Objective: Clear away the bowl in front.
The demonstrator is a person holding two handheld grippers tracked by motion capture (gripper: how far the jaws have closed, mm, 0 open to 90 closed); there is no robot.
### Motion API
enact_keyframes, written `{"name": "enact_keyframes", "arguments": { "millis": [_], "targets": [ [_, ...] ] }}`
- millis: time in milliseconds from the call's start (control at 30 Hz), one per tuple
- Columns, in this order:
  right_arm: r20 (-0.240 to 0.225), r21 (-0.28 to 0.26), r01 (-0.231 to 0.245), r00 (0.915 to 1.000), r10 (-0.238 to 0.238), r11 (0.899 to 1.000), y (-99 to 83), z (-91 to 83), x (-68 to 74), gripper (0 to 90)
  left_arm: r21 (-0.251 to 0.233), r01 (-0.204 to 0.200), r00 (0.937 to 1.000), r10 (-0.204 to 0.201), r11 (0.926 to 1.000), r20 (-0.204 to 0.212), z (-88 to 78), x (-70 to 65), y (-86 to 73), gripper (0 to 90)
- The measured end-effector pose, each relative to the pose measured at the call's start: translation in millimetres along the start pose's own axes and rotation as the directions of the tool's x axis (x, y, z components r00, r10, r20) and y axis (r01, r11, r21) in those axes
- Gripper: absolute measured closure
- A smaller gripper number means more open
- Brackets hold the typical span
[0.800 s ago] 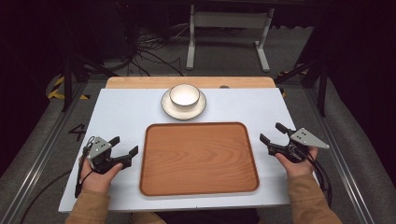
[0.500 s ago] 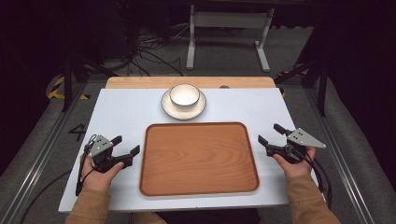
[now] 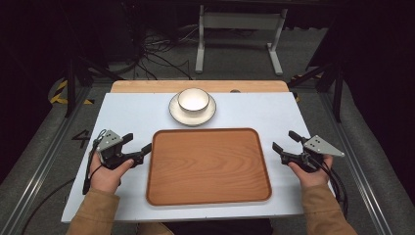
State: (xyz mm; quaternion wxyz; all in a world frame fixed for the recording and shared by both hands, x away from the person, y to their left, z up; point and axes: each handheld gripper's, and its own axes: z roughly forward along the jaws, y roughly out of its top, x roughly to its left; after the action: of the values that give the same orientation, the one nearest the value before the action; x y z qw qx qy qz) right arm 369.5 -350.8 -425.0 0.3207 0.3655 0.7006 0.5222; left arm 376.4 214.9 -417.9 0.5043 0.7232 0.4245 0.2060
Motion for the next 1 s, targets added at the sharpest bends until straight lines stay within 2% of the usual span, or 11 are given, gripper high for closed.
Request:
{"name": "enact_keyframes", "arguments": {
  "millis": [100,300,400,433,500,567,700,867,933,1000],
  "targets": [
    [-0.002,0.007,-0.005,1.0,0.005,1.0,-1.1,0.4,-1.0,20.8,-0.005,0.0,1.0,0.0,1.0,-0.008,5.8,3.2,6.8,17.1],
    [0.0,0.013,-0.005,1.0,0.005,1.0,-2.6,0.8,-1.5,20.8,-0.011,-0.005,0.9998,0.005,0.9999,0.017,15.7,4.3,22.6,16.3],
    [0.0,0.016,-0.006,1.0,0.006,1.0,-3.0,1.2,-1.1,20.8,-0.019,-0.008,0.9999,0.008,0.9998,0.014,19.2,4.0,27.4,16.6],
    [-0.001,0.019,-0.008,1.0,0.008,1.0,-3.3,1.4,-0.8,20.8,-0.014,-0.003,0.9995,0.003,0.9999,0.031,21.9,5.1,31.7,16.6],
    [0.0,0.021,-0.008,1.0,0.008,1.0,-3.7,1.3,-1.2,20.8,-0.017,0.002,0.9997,-0.001,0.9999,0.026,24.4,5.1,36.4,17.0],
    [-0.001,0.019,-0.009,1.0,0.009,1.0,-3.9,1.2,-1.8,20.8,-0.023,-0.009,0.9993,0.009,0.9997,0.037,27.0,4.5,42.8,17.2],
    [0.001,0.021,-0.009,1.0,0.009,1.0,-4.9,1.4,-2.7,20.8,-0.029,-0.033,0.9988,0.034,0.999,0.035,31.5,1.6,52.2,17.7],
    [-0.001,0.024,-0.016,0.9999,0.016,1.0,-6.1,1.5,-2.9,20.9,-0.012,-0.051,0.9979,0.052,0.9986,0.038,41.9,-2.1,67.9,19.6],
    [0.0,0.02,-0.016,0.9999,0.016,1.0,-6.3,1.3,-3.3,20.9,-0.008,-0.076,0.9964,0.076,0.9971,0.037,46.6,-4.5,73.5,19.7],
    [0.001,0.02,-0.022,0.9998,0.022,1.0,-6.9,0.5,-3.9,20.9,-0.011,-0.082,0.9957,0.082,0.9966,0.042,49.8,-5.6,77.0,20.0]
  ]
}}
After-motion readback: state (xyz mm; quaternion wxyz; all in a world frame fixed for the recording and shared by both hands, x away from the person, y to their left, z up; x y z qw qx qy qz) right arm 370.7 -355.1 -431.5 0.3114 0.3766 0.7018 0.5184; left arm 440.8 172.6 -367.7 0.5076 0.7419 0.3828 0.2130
